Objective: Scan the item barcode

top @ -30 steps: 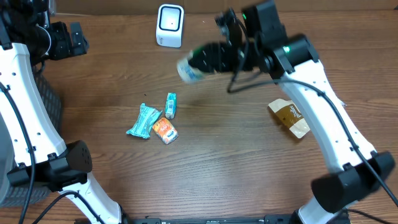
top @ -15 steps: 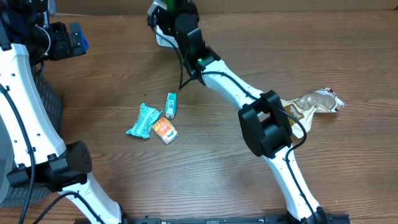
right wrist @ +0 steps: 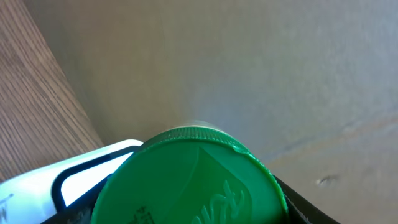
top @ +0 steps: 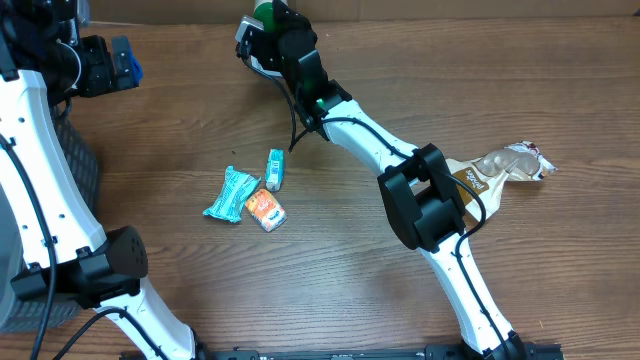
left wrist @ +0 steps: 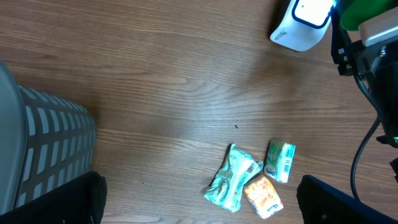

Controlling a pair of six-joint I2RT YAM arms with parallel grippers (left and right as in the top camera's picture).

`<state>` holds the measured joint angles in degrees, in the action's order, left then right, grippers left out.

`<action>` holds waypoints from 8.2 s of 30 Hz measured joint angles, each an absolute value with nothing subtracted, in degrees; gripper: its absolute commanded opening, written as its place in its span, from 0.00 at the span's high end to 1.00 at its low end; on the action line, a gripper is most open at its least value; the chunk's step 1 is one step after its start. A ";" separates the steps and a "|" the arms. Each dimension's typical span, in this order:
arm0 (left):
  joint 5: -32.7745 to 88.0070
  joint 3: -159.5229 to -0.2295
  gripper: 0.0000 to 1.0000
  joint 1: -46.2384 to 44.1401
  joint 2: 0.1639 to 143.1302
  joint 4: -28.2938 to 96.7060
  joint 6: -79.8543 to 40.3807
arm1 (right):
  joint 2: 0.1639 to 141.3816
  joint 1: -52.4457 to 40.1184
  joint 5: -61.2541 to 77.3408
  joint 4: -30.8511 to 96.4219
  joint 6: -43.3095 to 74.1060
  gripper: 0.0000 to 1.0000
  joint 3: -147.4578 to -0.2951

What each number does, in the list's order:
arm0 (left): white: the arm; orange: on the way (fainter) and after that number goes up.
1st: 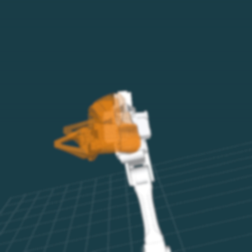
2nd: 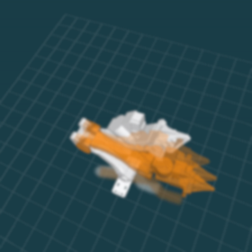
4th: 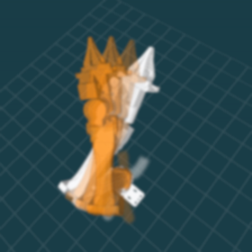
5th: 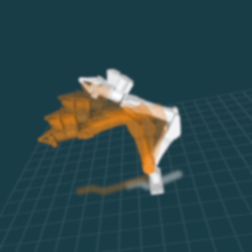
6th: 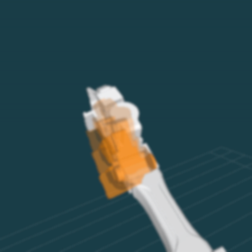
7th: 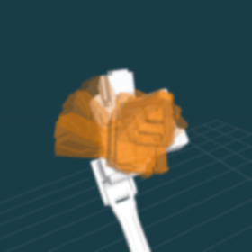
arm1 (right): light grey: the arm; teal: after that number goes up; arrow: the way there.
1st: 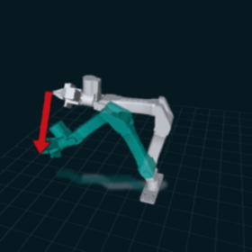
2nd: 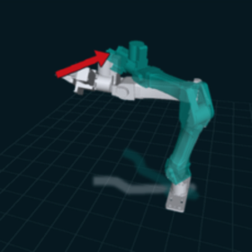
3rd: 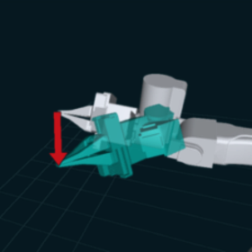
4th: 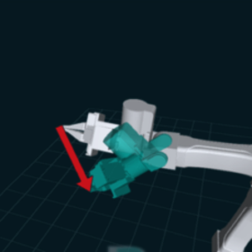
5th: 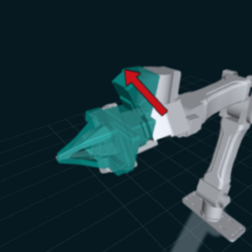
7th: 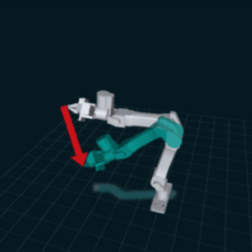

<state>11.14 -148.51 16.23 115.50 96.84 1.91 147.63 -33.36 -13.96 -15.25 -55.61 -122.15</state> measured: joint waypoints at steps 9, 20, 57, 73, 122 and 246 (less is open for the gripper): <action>11.11 -148.51 0.00 16.23 115.50 96.86 1.93 | 119.04 -32.69 -12.78 32.21 -3.88 0.96 -122.61; 11.14 -148.55 0.01 16.23 115.48 96.86 1.91 | 113.89 -12.08 -5.21 72.79 26.65 0.96 -109.60; 11.14 -148.55 0.00 16.23 115.48 96.84 1.93 | 115.11 -17.67 5.17 69.04 15.22 0.38 -110.87; 11.14 -148.55 0.00 16.23 115.48 96.84 1.91 | 124.68 -14.15 5.30 58.43 22.28 0.41 -94.04; 11.14 -148.55 0.00 16.23 115.48 96.86 1.91 | 128.97 -38.46 15.00 37.85 18.17 0.70 -100.12; 11.14 -148.55 0.00 16.23 115.48 96.84 1.91 | 123.44 -42.13 -29.36 72.51 30.13 0.96 -98.54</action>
